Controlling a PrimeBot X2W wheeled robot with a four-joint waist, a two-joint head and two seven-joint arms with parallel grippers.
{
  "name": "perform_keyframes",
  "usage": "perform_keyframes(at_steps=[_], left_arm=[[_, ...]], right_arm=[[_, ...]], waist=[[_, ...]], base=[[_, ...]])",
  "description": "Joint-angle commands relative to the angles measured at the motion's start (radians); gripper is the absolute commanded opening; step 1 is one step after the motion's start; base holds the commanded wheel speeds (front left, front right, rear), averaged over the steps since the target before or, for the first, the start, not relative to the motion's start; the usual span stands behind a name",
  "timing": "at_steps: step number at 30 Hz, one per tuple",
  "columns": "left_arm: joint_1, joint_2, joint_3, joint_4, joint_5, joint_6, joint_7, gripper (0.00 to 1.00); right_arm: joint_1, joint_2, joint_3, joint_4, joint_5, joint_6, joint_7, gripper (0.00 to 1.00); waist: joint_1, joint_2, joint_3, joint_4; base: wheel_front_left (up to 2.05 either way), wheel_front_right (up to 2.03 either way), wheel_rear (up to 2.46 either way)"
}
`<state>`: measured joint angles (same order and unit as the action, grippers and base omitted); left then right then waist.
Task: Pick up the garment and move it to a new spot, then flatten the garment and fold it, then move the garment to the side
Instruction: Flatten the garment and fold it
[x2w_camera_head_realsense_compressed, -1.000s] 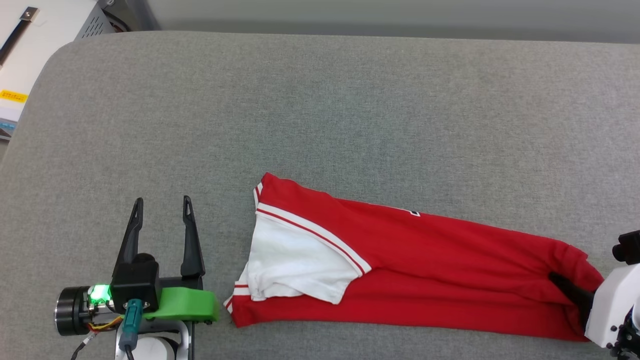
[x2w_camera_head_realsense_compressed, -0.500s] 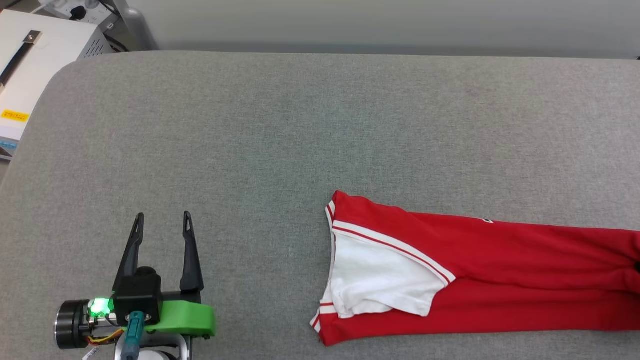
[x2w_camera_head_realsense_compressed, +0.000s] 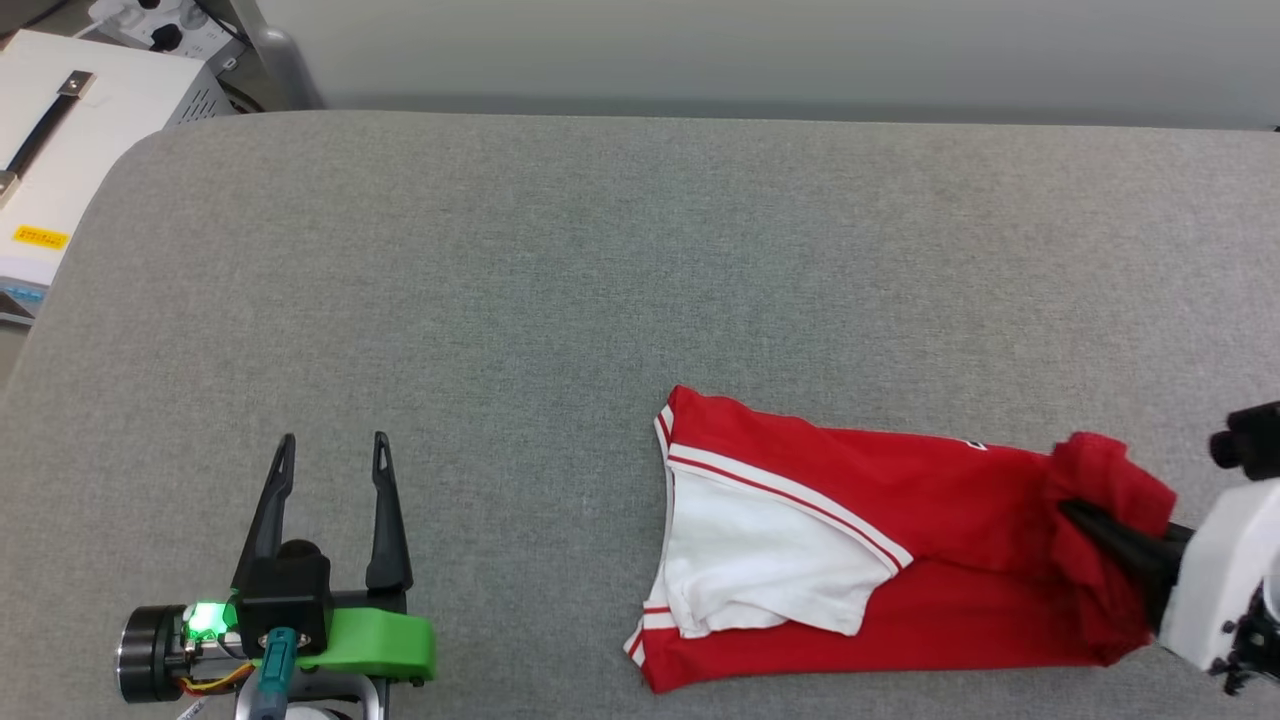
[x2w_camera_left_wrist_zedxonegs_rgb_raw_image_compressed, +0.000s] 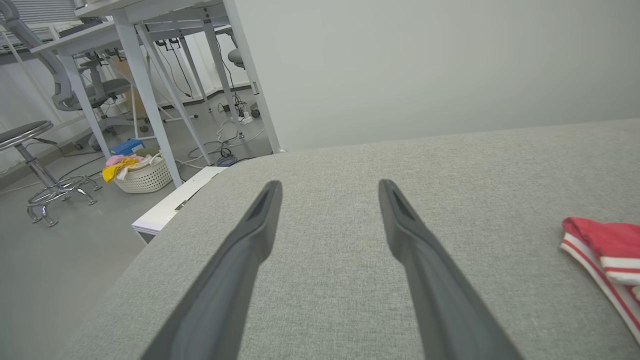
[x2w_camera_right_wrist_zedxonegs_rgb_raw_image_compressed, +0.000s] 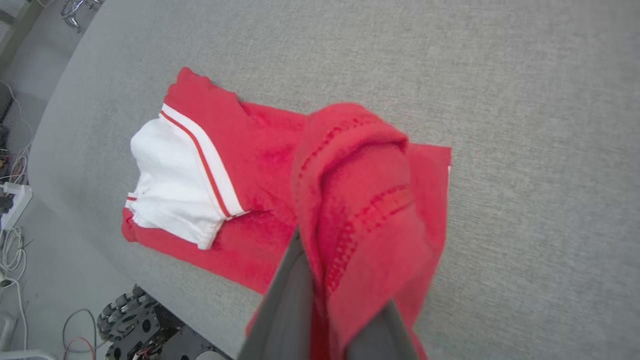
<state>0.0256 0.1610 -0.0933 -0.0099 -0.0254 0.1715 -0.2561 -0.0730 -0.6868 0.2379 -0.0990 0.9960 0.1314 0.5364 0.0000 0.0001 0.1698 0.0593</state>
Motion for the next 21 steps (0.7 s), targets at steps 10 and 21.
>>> perform_keyframes(at_steps=[10, 21], left_arm=[[-0.012, -0.016, -0.014, 0.001, 0.017, -0.004, -0.006, 1.0], [-0.041, -0.029, -0.017, 0.006, 0.013, -0.004, -0.006, 1.0]], right_arm=[[-0.246, 0.119, 0.24, 0.026, -0.13, -0.001, 0.037, 0.0], [-0.475, 0.26, 0.489, 0.221, -0.21, -0.001, -0.021, 0.0]], waist=[[0.0, -0.0001, 0.028, 0.039], [0.0, -0.0001, 0.071, 0.06]], base=[[0.0, 0.0, 0.0], [0.0, 0.0, 0.0]])
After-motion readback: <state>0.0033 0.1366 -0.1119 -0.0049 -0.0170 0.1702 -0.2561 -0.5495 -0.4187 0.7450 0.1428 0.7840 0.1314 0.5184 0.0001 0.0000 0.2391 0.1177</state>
